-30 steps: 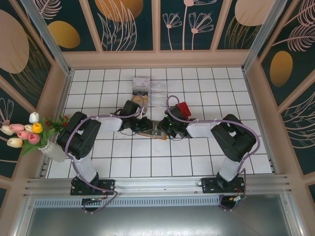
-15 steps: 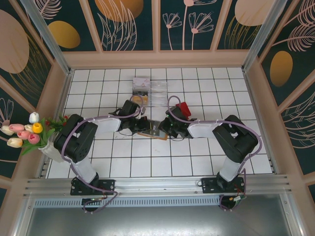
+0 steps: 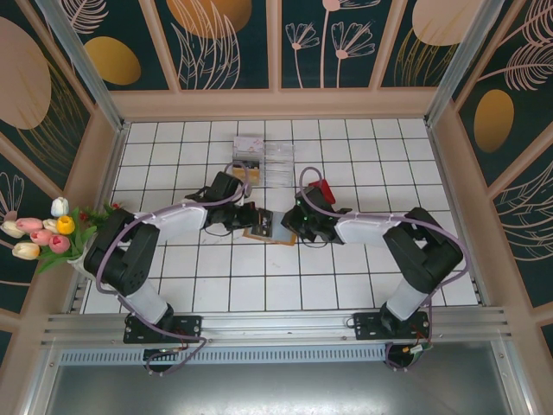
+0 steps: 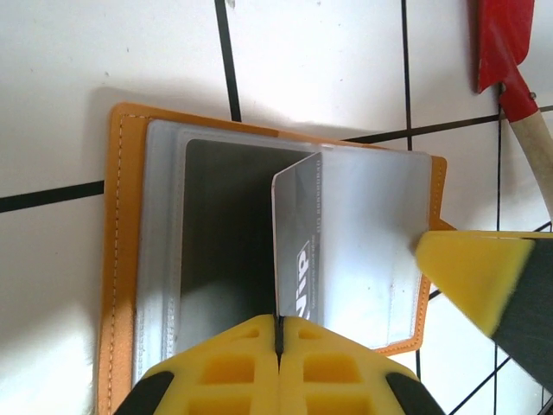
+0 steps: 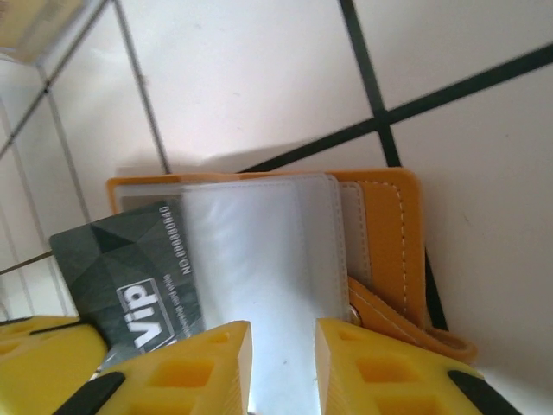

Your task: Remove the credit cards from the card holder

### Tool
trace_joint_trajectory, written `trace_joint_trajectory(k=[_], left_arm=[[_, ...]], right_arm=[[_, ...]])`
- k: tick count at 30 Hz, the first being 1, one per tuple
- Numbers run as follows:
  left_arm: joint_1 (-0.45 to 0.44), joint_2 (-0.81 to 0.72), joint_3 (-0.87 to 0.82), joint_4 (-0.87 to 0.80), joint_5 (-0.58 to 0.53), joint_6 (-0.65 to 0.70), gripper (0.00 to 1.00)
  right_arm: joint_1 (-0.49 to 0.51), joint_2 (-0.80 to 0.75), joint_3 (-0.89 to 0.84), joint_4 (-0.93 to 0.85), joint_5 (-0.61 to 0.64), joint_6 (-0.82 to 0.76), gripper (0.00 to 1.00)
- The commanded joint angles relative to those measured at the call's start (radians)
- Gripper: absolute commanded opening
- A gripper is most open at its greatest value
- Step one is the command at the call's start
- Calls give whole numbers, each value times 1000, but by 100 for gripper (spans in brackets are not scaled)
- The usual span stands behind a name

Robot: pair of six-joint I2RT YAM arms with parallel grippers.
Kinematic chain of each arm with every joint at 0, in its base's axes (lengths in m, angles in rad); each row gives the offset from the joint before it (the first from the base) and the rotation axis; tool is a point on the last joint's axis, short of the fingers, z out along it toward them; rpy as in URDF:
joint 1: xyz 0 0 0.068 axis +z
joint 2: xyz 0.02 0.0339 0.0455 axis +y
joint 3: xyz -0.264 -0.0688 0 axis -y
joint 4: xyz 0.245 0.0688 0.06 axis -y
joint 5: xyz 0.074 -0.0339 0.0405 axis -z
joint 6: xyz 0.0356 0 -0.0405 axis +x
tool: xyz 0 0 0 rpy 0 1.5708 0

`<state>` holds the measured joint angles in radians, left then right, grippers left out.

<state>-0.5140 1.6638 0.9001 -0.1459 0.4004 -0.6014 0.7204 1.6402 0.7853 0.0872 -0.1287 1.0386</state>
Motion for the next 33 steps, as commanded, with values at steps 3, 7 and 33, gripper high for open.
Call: trace_joint_trajectory(k=[3,7,33], left_arm=[[15,-55,49,-128,-87,94,0],[29,-114,67,-181,-132,123,0],[51,-411,-32,422,150,-459,0]], right_arm=[[-8,-142,-62,108,15,-36,36],[-11,-217,-89,162,11,-60,44],[-115,-241,-124,836,-413,148,71]])
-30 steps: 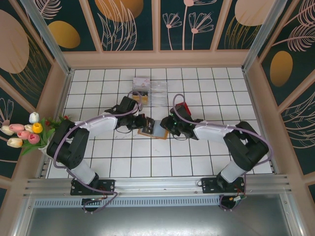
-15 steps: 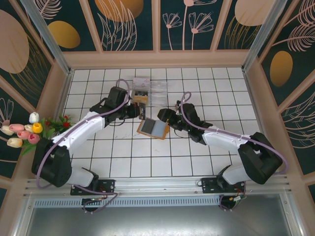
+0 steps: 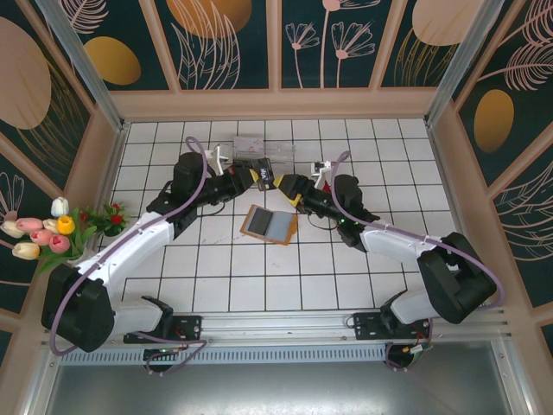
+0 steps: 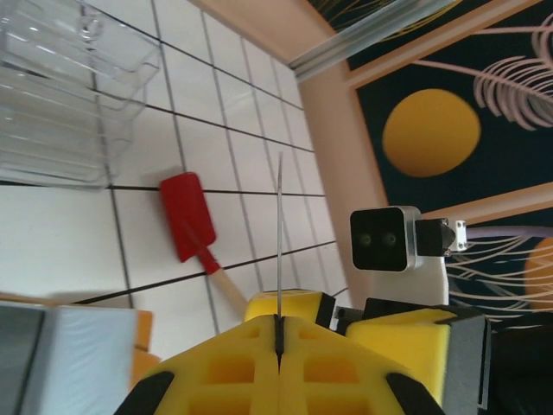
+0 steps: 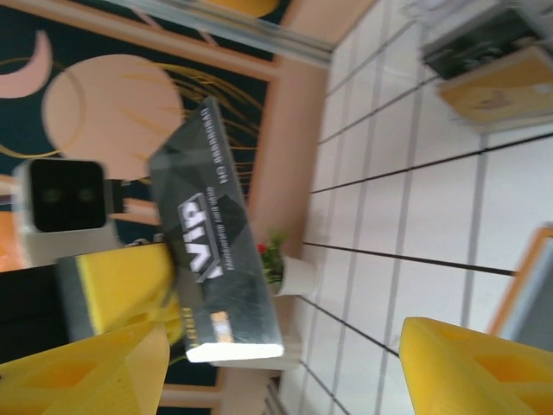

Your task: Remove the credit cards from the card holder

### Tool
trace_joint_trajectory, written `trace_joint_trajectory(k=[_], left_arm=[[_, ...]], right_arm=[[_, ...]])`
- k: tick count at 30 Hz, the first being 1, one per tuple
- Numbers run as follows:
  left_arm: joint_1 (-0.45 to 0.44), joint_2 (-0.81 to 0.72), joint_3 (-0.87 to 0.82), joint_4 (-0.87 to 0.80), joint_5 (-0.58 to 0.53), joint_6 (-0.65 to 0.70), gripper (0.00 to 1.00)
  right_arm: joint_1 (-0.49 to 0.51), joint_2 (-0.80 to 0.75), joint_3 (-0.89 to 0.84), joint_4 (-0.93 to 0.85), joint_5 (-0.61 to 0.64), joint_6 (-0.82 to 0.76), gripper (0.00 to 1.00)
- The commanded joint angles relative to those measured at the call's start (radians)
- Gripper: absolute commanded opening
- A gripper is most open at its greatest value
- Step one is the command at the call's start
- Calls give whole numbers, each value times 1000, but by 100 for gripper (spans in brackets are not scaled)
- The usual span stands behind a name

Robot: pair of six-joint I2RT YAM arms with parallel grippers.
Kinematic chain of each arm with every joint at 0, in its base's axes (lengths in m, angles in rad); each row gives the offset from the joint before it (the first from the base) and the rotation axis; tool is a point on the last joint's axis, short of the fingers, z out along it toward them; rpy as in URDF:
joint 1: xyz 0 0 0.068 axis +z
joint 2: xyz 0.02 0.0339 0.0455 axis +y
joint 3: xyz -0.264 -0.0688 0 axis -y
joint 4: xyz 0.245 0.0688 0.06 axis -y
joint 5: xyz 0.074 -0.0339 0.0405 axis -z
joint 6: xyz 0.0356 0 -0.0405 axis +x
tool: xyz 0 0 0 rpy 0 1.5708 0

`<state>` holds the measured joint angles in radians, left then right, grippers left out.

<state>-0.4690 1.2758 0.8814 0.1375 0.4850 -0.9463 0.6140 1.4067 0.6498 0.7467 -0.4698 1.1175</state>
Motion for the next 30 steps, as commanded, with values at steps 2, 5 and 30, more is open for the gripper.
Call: trace_joint_trajectory(k=[2,5,30], left_arm=[[6,-31,-27,183,86,-154,0],[6,-42,-42,227,96,-190,0],[6,-84,-140,294,3,-224,28]], right_arm=[[-9,5,5,269,-91,112,62],[-12,14,-2,354,-95,165,55],[-37,12,129,94,-168,43,0]])
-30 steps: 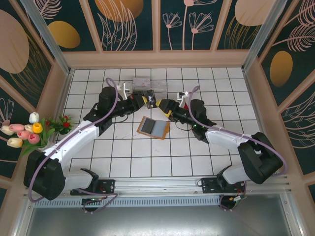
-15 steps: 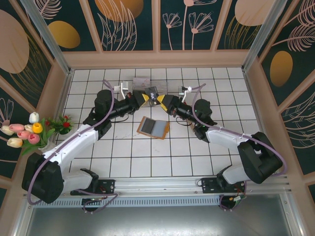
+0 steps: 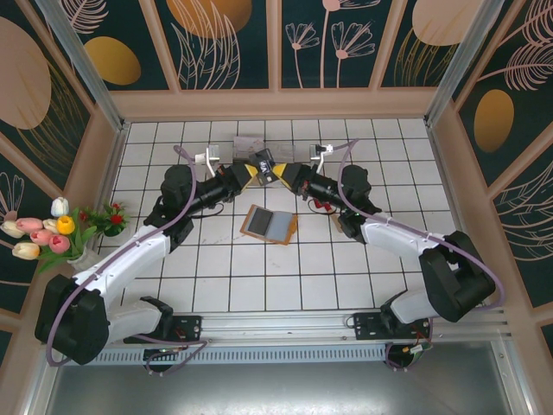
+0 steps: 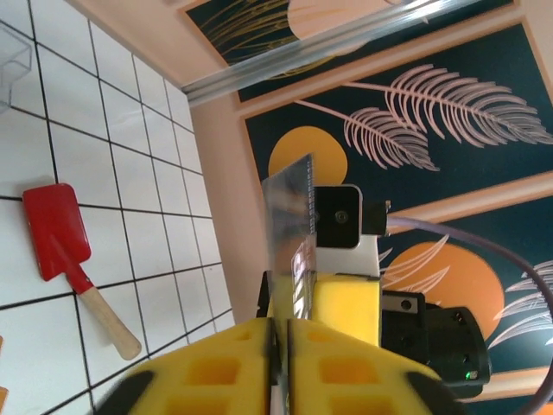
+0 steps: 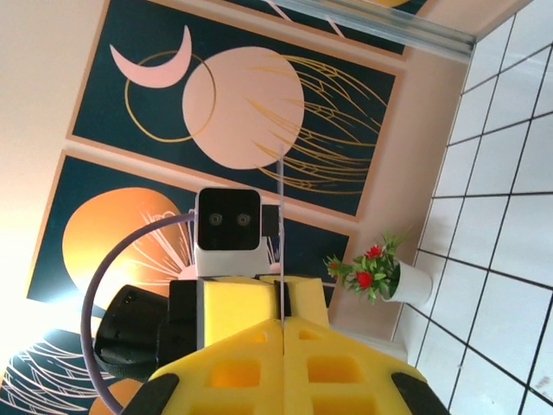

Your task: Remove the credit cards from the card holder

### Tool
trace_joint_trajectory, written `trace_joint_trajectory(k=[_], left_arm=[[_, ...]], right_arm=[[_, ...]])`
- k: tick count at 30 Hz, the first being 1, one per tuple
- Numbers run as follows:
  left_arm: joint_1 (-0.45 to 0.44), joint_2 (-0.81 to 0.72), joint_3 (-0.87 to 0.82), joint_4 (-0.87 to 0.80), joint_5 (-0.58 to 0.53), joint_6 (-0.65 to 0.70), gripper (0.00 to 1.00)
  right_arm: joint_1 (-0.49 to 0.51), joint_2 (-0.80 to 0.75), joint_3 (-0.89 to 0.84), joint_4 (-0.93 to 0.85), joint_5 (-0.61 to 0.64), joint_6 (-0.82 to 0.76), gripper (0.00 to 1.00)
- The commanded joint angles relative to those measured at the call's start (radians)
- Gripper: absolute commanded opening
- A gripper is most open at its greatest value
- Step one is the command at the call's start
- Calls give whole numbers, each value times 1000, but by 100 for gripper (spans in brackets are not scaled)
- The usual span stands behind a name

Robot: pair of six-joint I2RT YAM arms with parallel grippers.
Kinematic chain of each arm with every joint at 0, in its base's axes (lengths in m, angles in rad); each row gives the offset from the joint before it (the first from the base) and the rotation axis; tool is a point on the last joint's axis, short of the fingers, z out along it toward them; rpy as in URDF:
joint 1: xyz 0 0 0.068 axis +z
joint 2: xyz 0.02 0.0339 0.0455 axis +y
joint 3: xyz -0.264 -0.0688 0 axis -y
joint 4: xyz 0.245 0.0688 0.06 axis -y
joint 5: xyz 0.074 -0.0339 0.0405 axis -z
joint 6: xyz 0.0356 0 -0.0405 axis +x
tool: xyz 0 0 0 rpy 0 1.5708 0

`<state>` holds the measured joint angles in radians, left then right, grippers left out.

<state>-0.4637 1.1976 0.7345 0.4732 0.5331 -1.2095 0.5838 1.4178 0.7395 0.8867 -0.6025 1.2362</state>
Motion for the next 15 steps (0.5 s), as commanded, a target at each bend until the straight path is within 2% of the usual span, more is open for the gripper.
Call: trace_joint_trajectory(k=[1,2,4,6,7,10,15], left_arm=[[0,-7,18,-93,-66,71,41],[0,-12,27,-146,-103,100,53],[0,-21,27,-227,-174,140,69],[2,-33,14,-280,-245,159,81],[1,-37,5,-299,-276,170,85],[12,-41,-21,-355,-344,189,92],[49,-43,-41,-445,-419,227,98]], right_arm=[[-14,-5,40,-84,-34,-112,0],[-22,-18,39,-131,-25,-152,0],[-30,-32,47,-224,-16,-250,0],[-31,-42,65,-329,7,-361,0],[-63,-41,81,-383,19,-431,0],[-82,-19,139,-516,55,-601,0],[-85,76,273,-642,67,-854,0]])
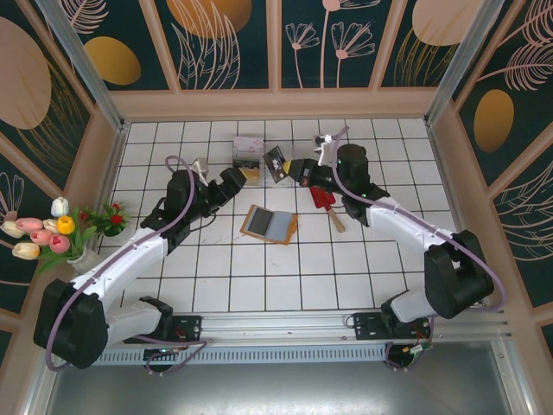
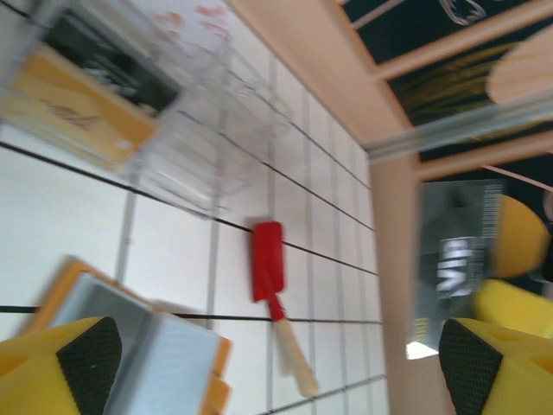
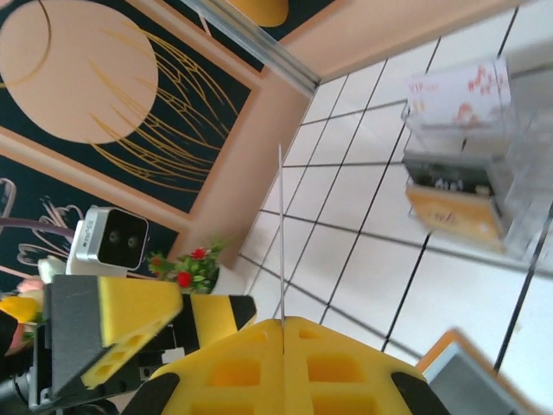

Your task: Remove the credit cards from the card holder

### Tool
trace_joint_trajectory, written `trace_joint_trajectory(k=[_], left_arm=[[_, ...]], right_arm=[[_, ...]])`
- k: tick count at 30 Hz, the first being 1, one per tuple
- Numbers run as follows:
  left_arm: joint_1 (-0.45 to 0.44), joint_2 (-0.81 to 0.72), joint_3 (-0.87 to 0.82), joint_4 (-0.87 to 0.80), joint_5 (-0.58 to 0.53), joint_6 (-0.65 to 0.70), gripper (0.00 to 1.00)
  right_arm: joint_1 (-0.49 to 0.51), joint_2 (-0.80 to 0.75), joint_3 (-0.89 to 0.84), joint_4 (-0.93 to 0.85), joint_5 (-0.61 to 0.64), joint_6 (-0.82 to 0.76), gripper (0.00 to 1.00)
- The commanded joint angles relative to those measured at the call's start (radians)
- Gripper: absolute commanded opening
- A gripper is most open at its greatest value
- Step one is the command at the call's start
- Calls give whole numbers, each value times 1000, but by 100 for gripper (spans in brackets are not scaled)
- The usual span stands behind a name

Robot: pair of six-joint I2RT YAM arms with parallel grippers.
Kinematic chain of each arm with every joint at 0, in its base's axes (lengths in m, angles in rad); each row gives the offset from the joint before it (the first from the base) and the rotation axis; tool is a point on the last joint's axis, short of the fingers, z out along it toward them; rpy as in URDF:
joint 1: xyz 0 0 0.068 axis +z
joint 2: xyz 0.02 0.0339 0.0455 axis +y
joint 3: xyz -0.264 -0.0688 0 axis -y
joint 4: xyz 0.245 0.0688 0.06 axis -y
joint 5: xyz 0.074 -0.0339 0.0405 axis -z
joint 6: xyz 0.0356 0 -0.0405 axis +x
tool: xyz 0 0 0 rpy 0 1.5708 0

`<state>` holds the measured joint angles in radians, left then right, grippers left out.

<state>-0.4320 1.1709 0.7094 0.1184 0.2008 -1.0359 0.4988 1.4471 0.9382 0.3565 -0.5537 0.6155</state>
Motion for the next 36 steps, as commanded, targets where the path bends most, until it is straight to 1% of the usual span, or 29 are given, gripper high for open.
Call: trace_joint_trajectory(k=[1,5,8,10,13,16,19,25,29,33,36], left_arm=[[25,-16,-19,-106,-102,65,98],[53,-8,-42,-151,-139,96,98],[71,3,-55,-169,-156,116,98],[76,21,-59,-170,-164,136,99],[80,65,-50,-187,-180,160,99],[82,113,-23,-238,-201,186,99],[84,148,-7,-272,-214,182,98],[85,161,2,-322,-245,204,98],[85,156,-2,-325,-244,213,98],[85,153,-16,-309,-229,211,98],[87,157,-25,-295,-204,210,98]], right_arm=[[0,71,104,-132,15,-293,0],[1,167,201,-155,5,-482,0],[0,255,307,-201,-27,-610,0],[1,320,381,-235,-60,-704,0],[6,390,449,-245,-71,-845,0],[6,478,562,-326,-91,-986,0],[11,547,646,-388,-99,-1093,0],[19,625,740,-468,-153,-1215,0],[32,683,818,-530,-151,-1270,0],[32,729,879,-541,-138,-1263,0],[22,757,913,-538,-156,-1240,0]])
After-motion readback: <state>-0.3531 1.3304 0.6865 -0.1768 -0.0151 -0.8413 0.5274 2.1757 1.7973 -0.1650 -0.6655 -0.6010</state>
